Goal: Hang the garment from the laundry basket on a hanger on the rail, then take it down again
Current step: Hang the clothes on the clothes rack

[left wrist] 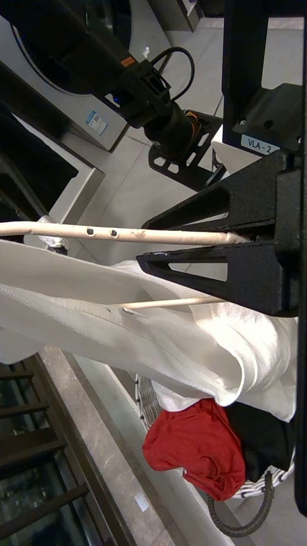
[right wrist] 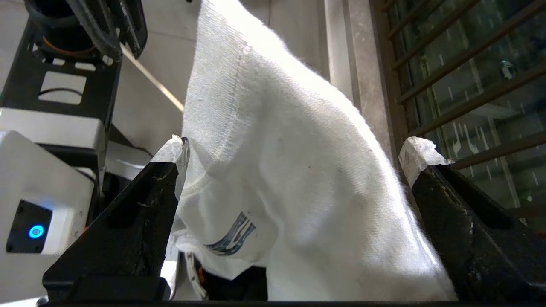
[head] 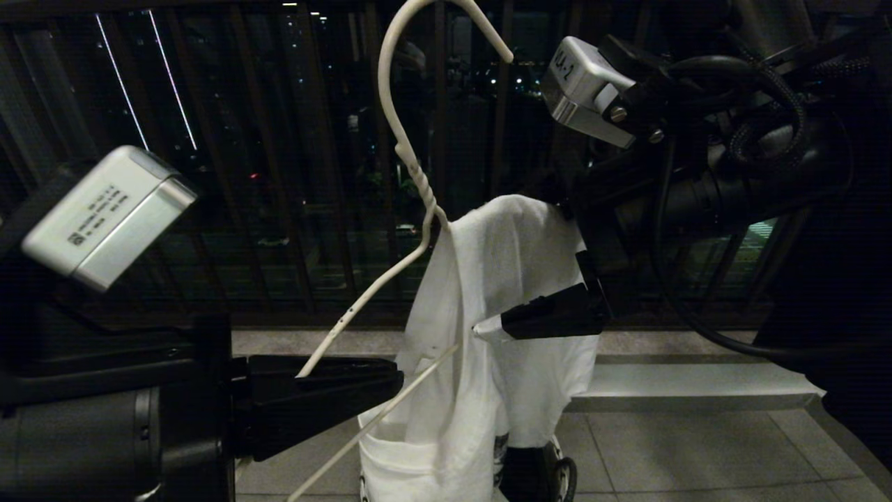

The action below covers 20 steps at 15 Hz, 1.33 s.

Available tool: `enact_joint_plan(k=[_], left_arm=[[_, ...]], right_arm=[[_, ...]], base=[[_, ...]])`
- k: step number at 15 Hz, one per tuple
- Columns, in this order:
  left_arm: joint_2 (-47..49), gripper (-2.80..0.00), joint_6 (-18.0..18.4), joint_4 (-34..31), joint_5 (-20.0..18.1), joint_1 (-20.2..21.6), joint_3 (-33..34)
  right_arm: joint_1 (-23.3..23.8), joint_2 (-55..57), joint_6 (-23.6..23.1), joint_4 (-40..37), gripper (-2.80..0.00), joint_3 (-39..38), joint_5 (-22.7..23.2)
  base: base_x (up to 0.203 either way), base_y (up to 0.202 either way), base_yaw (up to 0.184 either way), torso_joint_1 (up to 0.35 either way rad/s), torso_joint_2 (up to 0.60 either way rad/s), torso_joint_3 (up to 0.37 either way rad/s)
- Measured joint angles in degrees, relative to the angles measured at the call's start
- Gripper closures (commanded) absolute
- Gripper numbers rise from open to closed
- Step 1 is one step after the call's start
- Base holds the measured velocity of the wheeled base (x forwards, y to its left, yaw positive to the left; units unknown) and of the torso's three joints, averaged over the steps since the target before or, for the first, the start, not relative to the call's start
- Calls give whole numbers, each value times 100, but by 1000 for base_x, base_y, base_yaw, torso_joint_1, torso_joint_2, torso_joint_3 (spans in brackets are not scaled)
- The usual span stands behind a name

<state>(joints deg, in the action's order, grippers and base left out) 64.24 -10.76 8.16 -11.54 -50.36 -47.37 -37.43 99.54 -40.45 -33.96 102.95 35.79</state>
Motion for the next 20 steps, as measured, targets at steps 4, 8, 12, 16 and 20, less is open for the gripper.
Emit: enact_joint_plan(k=[4, 8, 12, 16, 20], left_arm=[[-28, 0, -6, 18, -8, 0, -4], [-96, 0, -9, 30, 0, 0, -9], [-151, 0, -6, 33, 2, 0, -9], [-166, 0, -6, 38, -2, 0, -9], [-171, 0, -6, 41, 8, 0, -9]], right_arm=[[0, 26, 76, 173, -280, 27, 28], [-2, 40, 114, 163, -280, 39, 34], [-37, 49, 120, 124, -280, 22, 27], [-39, 51, 118, 174, 0, 49, 26], [-44, 51, 120, 166, 0, 49, 28]], base=[[0, 0, 0, 0, 0, 0], [0, 0, 0, 0, 0, 0], [0, 0, 0, 0, 0, 0], [0, 0, 0, 0, 0, 0], [0, 0, 0, 0, 0, 0]])
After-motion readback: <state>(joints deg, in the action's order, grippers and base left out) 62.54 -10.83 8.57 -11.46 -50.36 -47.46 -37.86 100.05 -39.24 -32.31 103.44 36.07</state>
